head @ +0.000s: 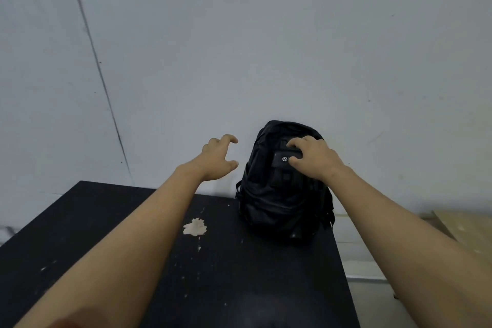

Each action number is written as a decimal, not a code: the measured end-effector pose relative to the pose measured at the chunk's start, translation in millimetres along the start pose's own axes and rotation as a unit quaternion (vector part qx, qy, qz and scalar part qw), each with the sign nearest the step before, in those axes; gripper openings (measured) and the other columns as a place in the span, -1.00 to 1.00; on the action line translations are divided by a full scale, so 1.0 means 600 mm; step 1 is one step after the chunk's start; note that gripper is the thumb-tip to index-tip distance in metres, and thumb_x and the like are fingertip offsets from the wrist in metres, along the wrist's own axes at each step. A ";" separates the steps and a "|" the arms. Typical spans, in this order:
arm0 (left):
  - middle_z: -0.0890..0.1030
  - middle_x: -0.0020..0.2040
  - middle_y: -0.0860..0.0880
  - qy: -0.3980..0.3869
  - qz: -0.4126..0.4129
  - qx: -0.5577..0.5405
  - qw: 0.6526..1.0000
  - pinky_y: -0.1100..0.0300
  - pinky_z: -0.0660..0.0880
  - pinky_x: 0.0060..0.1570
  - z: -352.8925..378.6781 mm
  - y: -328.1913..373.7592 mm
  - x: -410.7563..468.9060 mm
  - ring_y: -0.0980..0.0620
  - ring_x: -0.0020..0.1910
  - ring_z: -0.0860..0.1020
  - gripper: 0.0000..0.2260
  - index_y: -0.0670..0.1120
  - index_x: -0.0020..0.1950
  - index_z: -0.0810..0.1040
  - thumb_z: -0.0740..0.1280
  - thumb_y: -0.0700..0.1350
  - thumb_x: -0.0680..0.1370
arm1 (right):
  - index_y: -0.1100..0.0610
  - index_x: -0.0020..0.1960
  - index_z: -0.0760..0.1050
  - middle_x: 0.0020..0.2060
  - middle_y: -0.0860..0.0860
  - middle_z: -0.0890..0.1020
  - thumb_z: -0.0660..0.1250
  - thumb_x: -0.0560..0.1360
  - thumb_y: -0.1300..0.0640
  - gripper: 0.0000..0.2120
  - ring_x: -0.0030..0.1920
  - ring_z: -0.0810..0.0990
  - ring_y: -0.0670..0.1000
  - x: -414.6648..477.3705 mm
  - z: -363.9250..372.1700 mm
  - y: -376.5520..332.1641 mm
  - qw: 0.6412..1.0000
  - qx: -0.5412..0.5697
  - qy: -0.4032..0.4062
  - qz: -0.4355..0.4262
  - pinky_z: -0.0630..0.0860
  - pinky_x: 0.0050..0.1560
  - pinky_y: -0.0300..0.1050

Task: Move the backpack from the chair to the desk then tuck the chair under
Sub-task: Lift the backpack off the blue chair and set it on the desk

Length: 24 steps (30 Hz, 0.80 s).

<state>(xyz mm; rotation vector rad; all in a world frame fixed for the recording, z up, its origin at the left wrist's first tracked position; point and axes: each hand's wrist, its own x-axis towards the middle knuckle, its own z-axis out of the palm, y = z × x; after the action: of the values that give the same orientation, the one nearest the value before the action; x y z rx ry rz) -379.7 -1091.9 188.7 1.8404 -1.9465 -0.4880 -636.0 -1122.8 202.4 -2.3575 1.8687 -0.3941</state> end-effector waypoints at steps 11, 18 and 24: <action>0.31 0.41 -0.15 -0.001 -0.029 0.006 1.000 -0.04 0.43 0.26 0.043 0.066 -0.319 -0.14 0.32 0.36 -0.52 0.13 0.44 0.24 0.32 -0.05 0.56 | -0.01 0.33 0.52 0.21 0.03 0.56 0.32 0.51 0.13 -0.61 0.15 0.53 0.00 -0.282 -0.031 0.008 0.985 0.160 -0.011 -0.068 0.40 0.14 -0.18; 0.31 0.42 -0.14 -0.022 -0.021 -0.015 0.999 -0.03 0.49 0.21 0.055 0.082 -0.490 -0.13 0.28 0.45 -0.52 0.11 0.45 0.24 0.33 -0.06 0.58 | -0.01 0.40 0.47 0.31 0.04 0.53 0.31 0.52 0.19 -0.55 0.28 0.51 0.02 -0.485 -0.035 -0.025 0.984 0.156 -0.046 -0.077 0.37 0.18 -0.22; 0.33 0.39 -0.16 -0.037 0.004 -0.008 0.999 -0.12 0.49 0.24 0.061 0.054 -0.660 -0.15 0.32 0.41 -0.50 0.11 0.45 0.25 0.34 -0.05 0.55 | -0.01 0.42 0.43 0.32 0.03 0.52 0.31 0.54 0.18 -0.54 0.16 0.49 -0.03 -0.679 -0.022 -0.089 0.990 0.122 -0.050 -0.049 0.36 0.15 -0.19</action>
<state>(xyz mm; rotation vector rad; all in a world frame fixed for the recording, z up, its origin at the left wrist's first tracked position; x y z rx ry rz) -410.8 -696.0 151.3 1.8294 -1.9909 -0.5741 -674.5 -714.8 173.1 -2.2648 1.5671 -0.4757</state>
